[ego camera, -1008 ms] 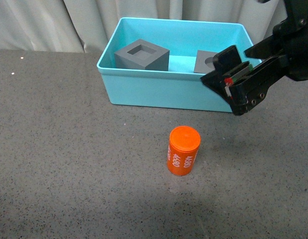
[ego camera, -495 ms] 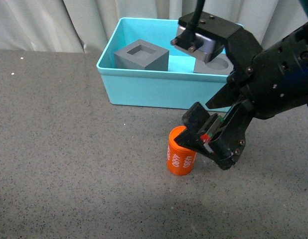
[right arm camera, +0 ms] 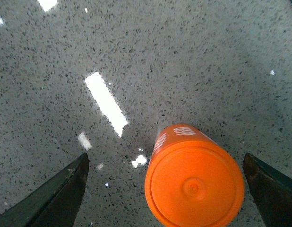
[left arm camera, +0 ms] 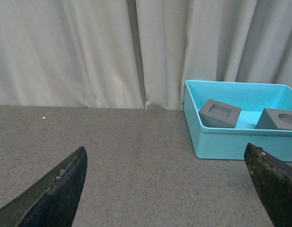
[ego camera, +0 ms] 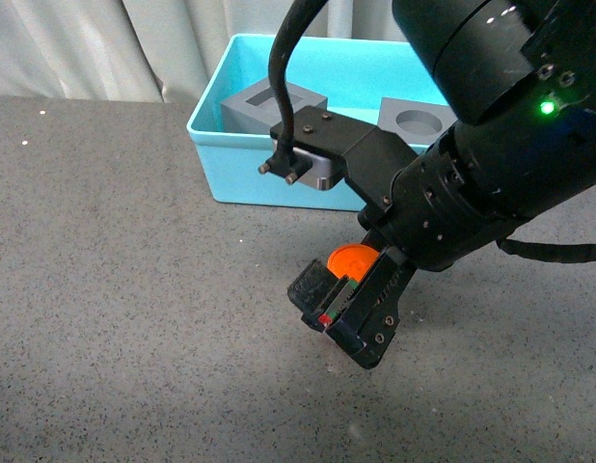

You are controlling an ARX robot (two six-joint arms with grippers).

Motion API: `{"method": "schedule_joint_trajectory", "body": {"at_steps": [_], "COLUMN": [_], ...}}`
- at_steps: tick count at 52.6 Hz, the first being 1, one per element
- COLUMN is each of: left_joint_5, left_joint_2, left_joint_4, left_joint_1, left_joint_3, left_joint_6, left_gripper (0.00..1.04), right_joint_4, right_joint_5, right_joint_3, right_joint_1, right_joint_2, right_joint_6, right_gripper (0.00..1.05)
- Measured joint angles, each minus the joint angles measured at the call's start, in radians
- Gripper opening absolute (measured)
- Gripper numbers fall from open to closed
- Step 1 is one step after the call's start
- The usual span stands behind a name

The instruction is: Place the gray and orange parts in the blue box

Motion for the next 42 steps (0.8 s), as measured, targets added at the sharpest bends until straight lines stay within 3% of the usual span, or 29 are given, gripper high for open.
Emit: {"method": "schedule_joint_trajectory", "body": {"at_steps": [6,19,30,42], "left_joint_5": [0.000,0.000,0.000,0.000], "left_joint_2": [0.000,0.000,0.000,0.000], "left_joint_4": [0.000,0.000,0.000,0.000], "left_joint_1": [0.000,0.000,0.000,0.000], "left_joint_3": [0.000,0.000,0.000,0.000], "left_joint_6": [0.000,0.000,0.000,0.000], "left_gripper": [0.98,0.98,0.98,0.98], "right_joint_4": [-0.014,-0.010,0.006,0.044], "right_joint_5": [0.027,0.047,0.024,-0.029], "right_joint_3": [0.003,0.013,0.012,0.048], "right_joint_1": [0.012,0.015,-0.008,-0.116], "right_joint_2": [0.026,0.033,-0.006,-0.184], "right_joint_6": [0.006,0.020,0.059,0.186], "right_gripper": [0.76,0.46,0.45,0.45]}}
